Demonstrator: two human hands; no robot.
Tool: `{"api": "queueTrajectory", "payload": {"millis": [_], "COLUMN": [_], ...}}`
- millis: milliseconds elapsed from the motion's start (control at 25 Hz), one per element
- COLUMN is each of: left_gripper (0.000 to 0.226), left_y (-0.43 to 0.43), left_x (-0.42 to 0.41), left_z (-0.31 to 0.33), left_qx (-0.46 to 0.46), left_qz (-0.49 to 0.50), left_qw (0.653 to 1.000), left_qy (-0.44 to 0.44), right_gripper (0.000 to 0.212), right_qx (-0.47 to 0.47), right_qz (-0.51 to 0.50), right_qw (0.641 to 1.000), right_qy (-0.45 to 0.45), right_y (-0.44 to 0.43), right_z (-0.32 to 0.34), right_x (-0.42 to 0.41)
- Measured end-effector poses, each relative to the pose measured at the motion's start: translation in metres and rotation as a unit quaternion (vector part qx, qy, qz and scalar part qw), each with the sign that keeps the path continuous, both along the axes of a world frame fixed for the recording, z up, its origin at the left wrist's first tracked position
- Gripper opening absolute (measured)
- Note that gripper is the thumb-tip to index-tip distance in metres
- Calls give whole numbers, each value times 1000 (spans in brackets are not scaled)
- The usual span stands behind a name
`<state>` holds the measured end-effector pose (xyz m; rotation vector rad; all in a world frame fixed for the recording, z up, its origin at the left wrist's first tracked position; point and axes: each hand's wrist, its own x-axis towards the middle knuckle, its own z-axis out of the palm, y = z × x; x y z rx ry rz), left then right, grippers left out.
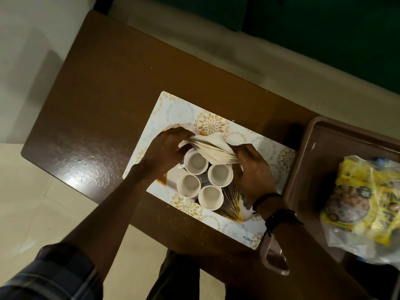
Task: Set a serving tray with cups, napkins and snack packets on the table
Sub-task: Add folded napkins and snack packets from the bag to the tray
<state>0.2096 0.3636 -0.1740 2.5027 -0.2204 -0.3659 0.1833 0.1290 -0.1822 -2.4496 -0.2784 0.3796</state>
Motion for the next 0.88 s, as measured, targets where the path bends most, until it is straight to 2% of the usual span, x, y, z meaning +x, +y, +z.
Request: {"api": "queueTrajectory", "payload": {"millis": [80,240,520,880], "left_gripper": [28,37,34,46], "left_y": [0,-2,-6,-5], "left_x": [0,0,-3,-9], "left_z": [-1,-2,-4,-9], "left_qx": [10,10,-9,-9], "left_qz": [8,38,27,43], "left_qw": [1000,999,999,998], "left_qy": [-4,13,22,47], "right_gripper": [37,41,45,40], "right_qx": [-15,-1,10,9], "right_qz": [-10,-23,-23,-33], "right_qw": [1000,1000,999,999], "right_qy": [-3,-5,37,40], "right_y": [-3,-6,-5,6], "right_z": [-3,-7,-12,-5], "right_x": [-1,-3,0,0]}}
